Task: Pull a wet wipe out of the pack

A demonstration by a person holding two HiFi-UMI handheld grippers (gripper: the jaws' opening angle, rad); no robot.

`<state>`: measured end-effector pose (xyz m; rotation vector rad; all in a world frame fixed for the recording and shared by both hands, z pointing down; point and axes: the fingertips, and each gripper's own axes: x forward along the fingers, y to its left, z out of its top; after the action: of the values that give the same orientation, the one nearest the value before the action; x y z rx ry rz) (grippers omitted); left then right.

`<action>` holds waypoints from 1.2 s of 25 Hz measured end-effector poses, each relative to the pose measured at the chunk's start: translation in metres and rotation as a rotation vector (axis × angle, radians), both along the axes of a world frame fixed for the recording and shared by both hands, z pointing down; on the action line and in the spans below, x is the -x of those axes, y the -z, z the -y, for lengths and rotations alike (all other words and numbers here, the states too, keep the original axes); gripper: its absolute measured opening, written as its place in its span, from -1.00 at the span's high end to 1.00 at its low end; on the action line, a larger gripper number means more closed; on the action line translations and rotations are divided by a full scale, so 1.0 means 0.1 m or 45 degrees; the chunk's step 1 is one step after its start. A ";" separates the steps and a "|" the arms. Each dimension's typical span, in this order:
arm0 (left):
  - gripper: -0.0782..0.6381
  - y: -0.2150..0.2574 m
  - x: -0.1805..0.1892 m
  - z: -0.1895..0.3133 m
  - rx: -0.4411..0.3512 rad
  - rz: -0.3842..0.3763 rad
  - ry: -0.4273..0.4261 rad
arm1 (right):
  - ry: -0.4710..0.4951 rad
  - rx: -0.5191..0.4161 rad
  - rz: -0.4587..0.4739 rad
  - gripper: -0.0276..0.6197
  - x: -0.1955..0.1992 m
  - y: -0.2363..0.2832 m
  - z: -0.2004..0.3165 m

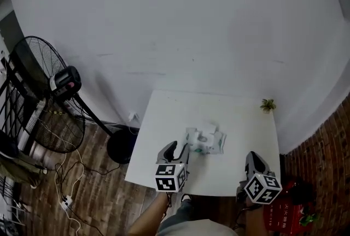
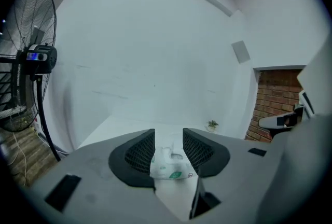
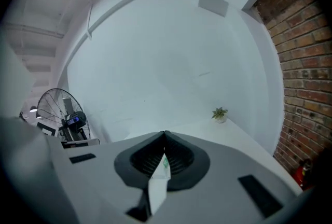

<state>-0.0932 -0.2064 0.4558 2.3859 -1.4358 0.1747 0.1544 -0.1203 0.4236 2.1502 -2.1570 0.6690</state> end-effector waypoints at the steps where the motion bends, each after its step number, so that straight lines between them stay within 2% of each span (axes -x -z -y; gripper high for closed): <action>1: 0.32 0.01 0.01 0.10 -0.001 0.002 -0.004 | -0.003 0.002 -0.001 0.91 0.02 0.00 0.08; 17: 0.32 -0.09 0.16 1.16 0.031 0.013 -0.029 | -0.041 0.044 -0.014 0.91 0.18 -0.05 1.07; 23: 0.32 -0.21 0.15 1.17 0.068 0.015 -0.013 | -0.015 0.086 0.001 0.91 0.18 -0.18 1.16; 30: 0.32 -0.30 0.19 1.02 0.104 0.043 0.079 | 0.079 0.111 0.039 0.91 0.14 -0.30 1.31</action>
<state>-0.1125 -0.3084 0.4855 2.2803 -1.4870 0.2545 0.1407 -0.2514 0.4533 2.0354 -2.1563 0.7811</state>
